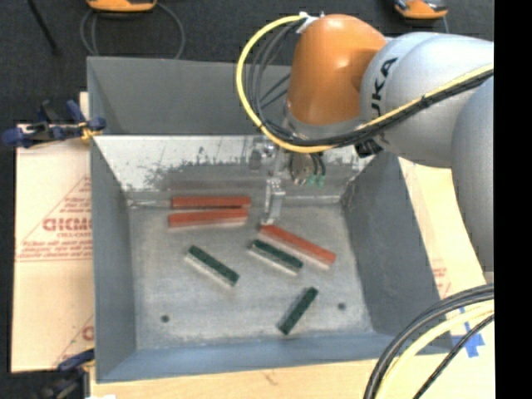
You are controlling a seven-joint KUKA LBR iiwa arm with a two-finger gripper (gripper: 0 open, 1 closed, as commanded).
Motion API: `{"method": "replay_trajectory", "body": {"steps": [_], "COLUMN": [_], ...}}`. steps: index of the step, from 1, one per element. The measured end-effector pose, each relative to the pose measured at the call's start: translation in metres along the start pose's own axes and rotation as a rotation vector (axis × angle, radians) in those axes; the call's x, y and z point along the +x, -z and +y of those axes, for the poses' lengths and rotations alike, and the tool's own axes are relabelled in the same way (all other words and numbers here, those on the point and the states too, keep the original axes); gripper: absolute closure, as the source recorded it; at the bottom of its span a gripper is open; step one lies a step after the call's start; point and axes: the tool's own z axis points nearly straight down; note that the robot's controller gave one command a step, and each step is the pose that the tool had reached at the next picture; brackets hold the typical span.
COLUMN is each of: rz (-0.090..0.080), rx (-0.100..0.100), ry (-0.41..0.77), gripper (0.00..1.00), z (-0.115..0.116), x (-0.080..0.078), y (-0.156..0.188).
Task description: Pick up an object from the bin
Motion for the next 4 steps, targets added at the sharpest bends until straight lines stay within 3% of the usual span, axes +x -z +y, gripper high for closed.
{"method": "replay_trajectory", "body": {"steps": [1,2,3,4], "rz": [0.002,-0.006,-0.004,0.0], "rx": [0.004,0.003,0.005,0.0], "ry": [0.301,0.3,0.626,0.624], "gripper": [0.0,1.0,1.0,0.0], "z": [-0.065,-0.063,-0.066,-0.065], "x": [0.048,0.045,0.034,0.035], "y": [-0.128,-0.123,-0.014,-0.017]}}
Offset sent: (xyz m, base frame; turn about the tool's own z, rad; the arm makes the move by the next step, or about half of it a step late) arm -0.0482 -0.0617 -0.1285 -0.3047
